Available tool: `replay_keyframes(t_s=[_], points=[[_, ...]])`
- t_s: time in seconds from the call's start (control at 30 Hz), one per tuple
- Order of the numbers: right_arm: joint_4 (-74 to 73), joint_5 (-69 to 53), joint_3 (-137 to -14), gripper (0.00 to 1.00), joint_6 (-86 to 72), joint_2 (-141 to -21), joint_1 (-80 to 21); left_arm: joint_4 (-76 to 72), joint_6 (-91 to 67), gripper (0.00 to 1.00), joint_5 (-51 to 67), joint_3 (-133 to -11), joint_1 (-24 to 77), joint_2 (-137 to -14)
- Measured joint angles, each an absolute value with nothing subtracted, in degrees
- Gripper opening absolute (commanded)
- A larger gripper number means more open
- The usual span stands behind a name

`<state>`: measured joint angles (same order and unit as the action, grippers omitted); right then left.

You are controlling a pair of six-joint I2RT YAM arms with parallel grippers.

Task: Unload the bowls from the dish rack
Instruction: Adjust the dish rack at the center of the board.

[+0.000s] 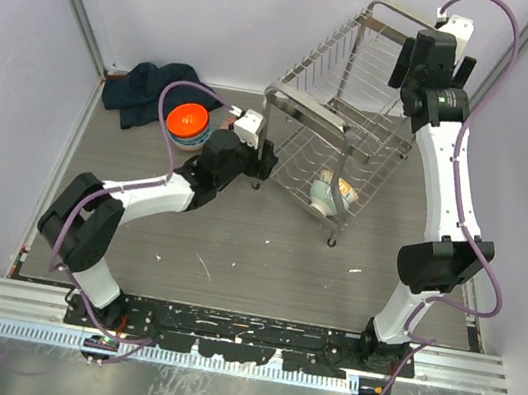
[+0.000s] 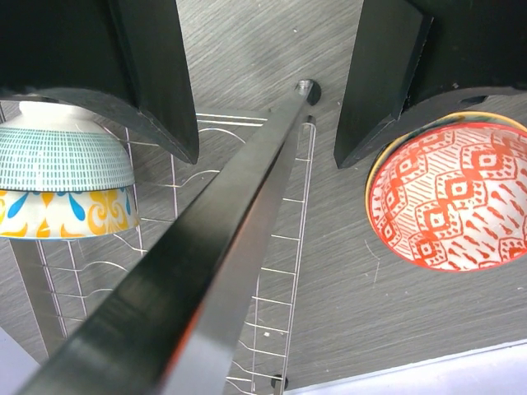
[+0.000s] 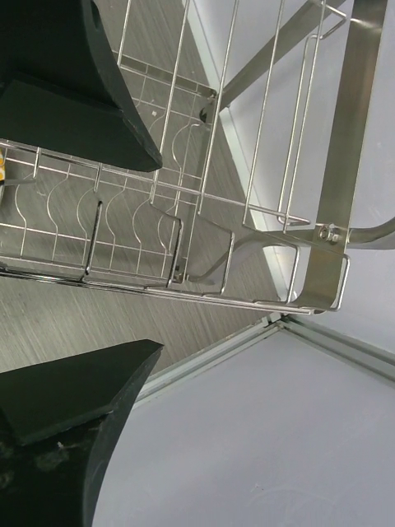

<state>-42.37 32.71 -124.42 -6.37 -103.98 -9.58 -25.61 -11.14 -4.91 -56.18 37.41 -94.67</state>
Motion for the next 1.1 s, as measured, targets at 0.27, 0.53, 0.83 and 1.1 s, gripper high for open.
replay_keyframes(t_s=[0.27,0.53,0.83,1.1], points=[[-42.3,33.6,-123.9,0.9,-6.5,-103.6,-8.9,-25.3,-10.7,0.74,-3.4,-58.7,35.8,-96.9],[-41.0,34.8,-121.0,0.9,-7.4,-101.6,-8.4,-24.9,-10.6,0.74,-1.8,-61.5,34.6,-99.2],[-41.1,35.5,-118.4,0.9,-7.8,-99.1,-8.0,-23.9,-10.5,0.74,-0.4,-65.5,34.0,-102.4],[-41.6,35.5,-115.3,0.9,-8.4,-96.1,-8.2,-22.3,-10.8,0.74,1.3,-71.2,31.4,-106.7]])
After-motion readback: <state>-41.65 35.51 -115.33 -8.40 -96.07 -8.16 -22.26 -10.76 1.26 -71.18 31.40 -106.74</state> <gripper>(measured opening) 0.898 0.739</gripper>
